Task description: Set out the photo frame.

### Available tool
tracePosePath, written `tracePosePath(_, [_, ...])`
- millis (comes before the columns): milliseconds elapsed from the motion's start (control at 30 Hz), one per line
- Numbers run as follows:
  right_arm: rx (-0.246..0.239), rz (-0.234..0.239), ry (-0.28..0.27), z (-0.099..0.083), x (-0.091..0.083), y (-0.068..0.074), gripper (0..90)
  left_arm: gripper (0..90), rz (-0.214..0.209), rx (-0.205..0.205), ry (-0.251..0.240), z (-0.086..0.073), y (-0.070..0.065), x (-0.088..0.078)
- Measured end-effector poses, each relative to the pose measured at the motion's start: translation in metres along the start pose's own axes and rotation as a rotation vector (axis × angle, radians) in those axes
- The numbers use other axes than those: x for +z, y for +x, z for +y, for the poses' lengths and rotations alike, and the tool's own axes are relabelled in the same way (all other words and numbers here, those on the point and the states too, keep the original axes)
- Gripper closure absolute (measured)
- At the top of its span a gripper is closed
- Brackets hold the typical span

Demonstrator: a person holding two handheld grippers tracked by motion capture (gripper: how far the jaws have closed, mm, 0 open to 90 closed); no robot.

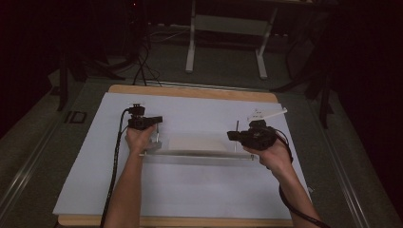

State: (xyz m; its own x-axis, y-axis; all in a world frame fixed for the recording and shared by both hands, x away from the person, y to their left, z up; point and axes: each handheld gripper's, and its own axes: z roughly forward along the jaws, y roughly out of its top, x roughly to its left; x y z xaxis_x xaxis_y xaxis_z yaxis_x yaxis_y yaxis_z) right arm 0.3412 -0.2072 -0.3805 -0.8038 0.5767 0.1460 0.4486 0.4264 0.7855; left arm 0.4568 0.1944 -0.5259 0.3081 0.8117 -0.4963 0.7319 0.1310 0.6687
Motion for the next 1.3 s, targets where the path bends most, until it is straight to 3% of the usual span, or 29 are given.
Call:
tracePosePath(167, [-0.032, 0.018, -0.040, -0.004, -0.003, 0.021, 90.0, 84.3, 0.001, -0.003, 0.001, 0.000, 0.000, 0.000])
tracePosePath(367, [-0.041, 0.037, -0.069, -0.015, -0.002, 0.035, 90.0, 84.2, 0.002, -0.007, 0.000, 0.000, 0.000, 0.000])
tracePosePath(467, [-0.083, 0.070, -0.085, -0.019, -0.003, 0.044, 90.0, 84.2, 0.003, -0.011, 0.001, 0.000, 0.000, 0.000])
tracePosePath(633, [-0.126, 0.095, -0.086, -0.027, 0.000, 0.062, 90.0, 84.2, 0.004, -0.008, 0.001, 0.000, 0.000, 0.000])
tracePosePath(800, [-0.130, 0.091, -0.072, -0.043, 0.012, 0.073, 90.0, 84.3, 0.007, -0.004, 0.001, 0.000, -0.001, 0.000])
tracePosePath(933, [-0.140, 0.030, -0.061, -0.051, 0.024, 0.075, 90.0, 84.2, 0.006, -0.004, 0.001, 0.000, -0.001, 0.000])
tracePosePath(1100, [-0.161, -0.085, -0.077, -0.056, 0.037, 0.078, 90.0, 84.1, 0.001, 0.003, 0.001, 0.000, -0.001, 0.000])
tracePosePath(1200, [-0.143, -0.112, -0.110, -0.058, 0.039, 0.079, 90.0, 84.0, -0.004, 0.014, -0.004, -0.001, 0.000, 0.000])
tracePosePath(1300, [-0.135, -0.110, -0.120, -0.058, 0.040, 0.079, 90.0, 83.0, 0.000, 0.026, -0.014, -0.002, 0.000, 0.000])
